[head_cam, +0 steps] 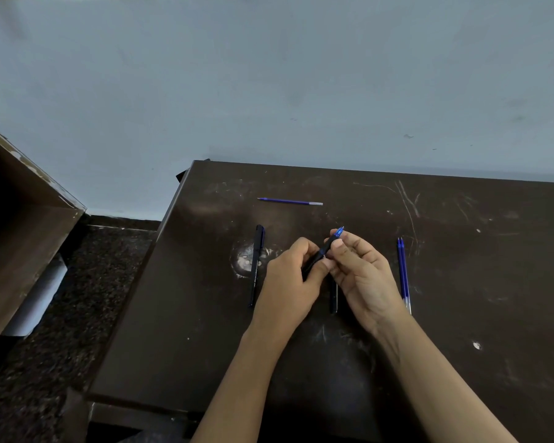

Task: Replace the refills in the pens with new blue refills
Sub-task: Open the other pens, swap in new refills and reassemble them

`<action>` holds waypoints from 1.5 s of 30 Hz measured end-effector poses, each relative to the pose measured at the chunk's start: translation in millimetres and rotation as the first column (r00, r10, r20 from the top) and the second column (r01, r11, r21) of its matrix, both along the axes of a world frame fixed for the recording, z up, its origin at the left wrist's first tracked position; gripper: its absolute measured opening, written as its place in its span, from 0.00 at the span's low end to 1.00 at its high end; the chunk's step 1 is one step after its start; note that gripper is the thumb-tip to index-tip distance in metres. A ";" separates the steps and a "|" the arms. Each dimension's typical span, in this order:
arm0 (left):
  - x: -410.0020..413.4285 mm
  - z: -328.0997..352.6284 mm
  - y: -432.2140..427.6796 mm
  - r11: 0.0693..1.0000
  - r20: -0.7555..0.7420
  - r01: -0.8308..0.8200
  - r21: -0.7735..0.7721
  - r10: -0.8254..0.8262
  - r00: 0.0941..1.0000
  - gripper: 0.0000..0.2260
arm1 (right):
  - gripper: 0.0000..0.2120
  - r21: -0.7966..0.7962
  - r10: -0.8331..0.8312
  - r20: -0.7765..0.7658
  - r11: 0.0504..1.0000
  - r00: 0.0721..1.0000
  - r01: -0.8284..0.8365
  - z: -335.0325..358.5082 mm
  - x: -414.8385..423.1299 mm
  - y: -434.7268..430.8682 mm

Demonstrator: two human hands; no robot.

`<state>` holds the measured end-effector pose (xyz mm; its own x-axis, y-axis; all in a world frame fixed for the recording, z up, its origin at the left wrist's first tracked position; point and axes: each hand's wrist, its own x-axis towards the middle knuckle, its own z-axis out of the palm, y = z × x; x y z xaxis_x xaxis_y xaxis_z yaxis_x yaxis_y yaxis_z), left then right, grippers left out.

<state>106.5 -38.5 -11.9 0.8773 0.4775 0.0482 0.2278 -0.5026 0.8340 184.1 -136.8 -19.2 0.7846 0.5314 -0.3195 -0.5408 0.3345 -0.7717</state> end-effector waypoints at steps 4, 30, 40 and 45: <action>0.3 -1.0 0.3 0.999 -0.029 0.028 0.015 -0.028 0.999 0.07 | 0.16 -0.070 0.014 0.022 0.997 1.000 -0.013 -0.8 -0.8 -0.4; -7.8 6.7 15.8 0.970 -0.124 -0.241 -0.032 0.236 0.964 0.08 | 0.09 -0.123 -0.338 0.234 0.920 0.911 0.373 -1.3 13.3 -9.1; -10.0 11.0 22.6 0.899 -0.099 -0.419 -0.126 0.409 0.907 0.08 | 0.14 -0.745 0.670 0.667 0.612 0.326 0.266 -24.0 -17.0 8.8; -9.5 12.3 21.4 0.900 -0.137 -0.417 -0.124 0.401 0.906 0.09 | 0.13 -0.770 0.707 0.637 0.574 0.307 0.278 -25.0 -18.1 9.4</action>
